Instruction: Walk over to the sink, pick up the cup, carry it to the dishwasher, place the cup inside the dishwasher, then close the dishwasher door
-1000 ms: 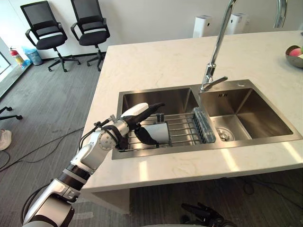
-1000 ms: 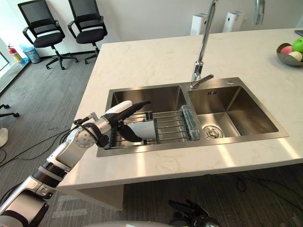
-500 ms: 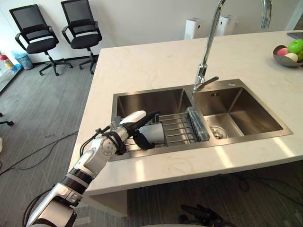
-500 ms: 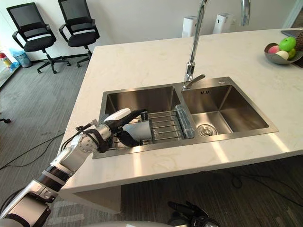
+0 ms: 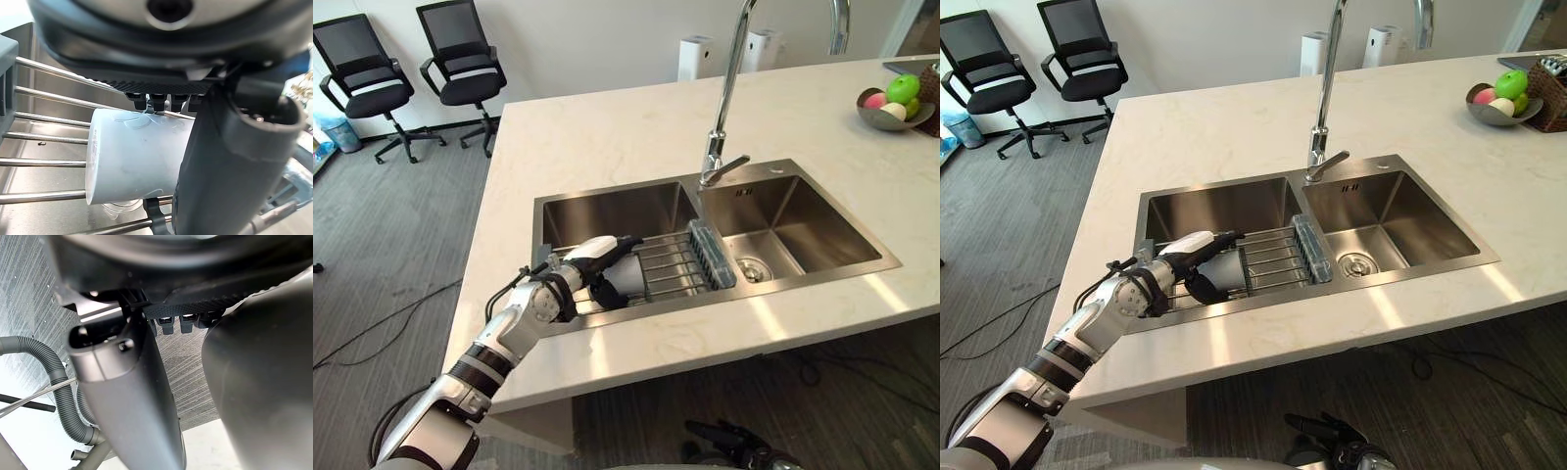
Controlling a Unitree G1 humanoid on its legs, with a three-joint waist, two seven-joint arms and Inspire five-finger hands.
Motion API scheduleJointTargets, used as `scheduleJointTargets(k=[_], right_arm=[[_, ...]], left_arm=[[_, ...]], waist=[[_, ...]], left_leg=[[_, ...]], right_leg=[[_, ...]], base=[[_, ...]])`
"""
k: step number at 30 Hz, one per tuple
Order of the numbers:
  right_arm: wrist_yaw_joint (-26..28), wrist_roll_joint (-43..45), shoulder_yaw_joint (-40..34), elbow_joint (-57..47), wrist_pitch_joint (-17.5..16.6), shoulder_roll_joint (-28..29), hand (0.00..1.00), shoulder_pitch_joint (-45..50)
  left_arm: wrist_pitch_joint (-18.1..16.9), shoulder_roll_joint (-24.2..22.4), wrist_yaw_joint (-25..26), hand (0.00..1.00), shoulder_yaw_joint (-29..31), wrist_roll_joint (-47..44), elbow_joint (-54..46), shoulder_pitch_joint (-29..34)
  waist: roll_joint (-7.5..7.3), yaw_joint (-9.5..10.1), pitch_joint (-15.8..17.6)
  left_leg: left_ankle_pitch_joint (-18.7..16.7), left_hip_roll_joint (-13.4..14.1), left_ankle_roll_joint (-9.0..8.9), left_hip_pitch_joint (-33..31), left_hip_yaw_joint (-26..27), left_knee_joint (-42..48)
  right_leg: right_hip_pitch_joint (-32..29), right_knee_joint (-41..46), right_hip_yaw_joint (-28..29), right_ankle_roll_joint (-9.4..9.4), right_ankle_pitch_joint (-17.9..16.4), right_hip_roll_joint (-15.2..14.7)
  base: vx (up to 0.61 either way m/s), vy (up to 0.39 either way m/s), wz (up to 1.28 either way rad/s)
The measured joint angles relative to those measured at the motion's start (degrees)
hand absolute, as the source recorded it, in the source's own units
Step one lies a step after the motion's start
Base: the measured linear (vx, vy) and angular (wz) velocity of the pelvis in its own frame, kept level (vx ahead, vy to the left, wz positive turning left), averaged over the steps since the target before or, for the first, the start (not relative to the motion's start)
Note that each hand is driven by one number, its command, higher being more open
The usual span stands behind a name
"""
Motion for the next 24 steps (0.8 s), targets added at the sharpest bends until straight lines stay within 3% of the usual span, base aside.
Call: scheduleJointTargets(k=[6,10,11,20,24], right_arm=[[0.62,-0.03,-0.01,-0.4,0.15,0.03,1.0,-0.24],[0.71,-0.07,-0.03,-0.87,0.94,-0.08,1.0,-0.25],[0.71,-0.14,-0.04,-0.99,1.25,-0.11,1.0,-0.27],[1.29,-1.28,-0.16,-1.97,2.28,-0.08,1.0,-0.49],[1.53,-1.3,-0.44,-1.95,2.35,-0.21,1.0,-0.48]], left_arm=[[4.63,-0.31,-4.11,1.0,-1.05,0.5,4.27,-3.09],[5.7,-0.75,-5.81,1.0,-1.03,0.43,5.68,-4.31],[5.74,-0.91,-6.03,0.0,-1.0,0.43,6.14,-4.39],[6.66,-3.98,-3.73,0.0,2.32,0.8,14.68,-7.69],[3.78,-4.31,-0.04,0.0,2.4,0.34,15.82,-7.45]], waist=[[0.09,-1.31,-0.05],[0.24,-1.32,-0.14],[0.25,-1.29,-0.14],[0.41,-2.53,-0.13],[0.58,-2.27,-0.03]], left_leg=[[-0.01,0.03,-0.01,0.09,1.13,-0.31],[-0.01,0.05,-0.02,0.21,1.42,-0.62],[-0.01,0.05,-0.02,0.36,1.43,-0.68],[-0.1,0.28,-0.16,0.59,2.21,-0.72],[-0.13,0.44,-0.25,0.61,2.19,-0.74]], right_leg=[[-0.62,-0.03,1.06,-0.06,0.09,0.28],[-0.81,-0.03,1.34,-0.06,0.09,0.43],[-0.82,-0.04,1.34,-0.06,0.09,0.44],[-1.01,-0.06,2.01,-0.08,0.09,0.82],[-1.01,-0.06,1.94,-0.08,0.09,0.98]], base=[[-0.03,-0.035,-0.09],[-0.02,-0.037,-0.04],[-0.03,-0.034,-0.01],[-0.03,-0.039,-0.05],[-0.02,-0.042,0.0]])
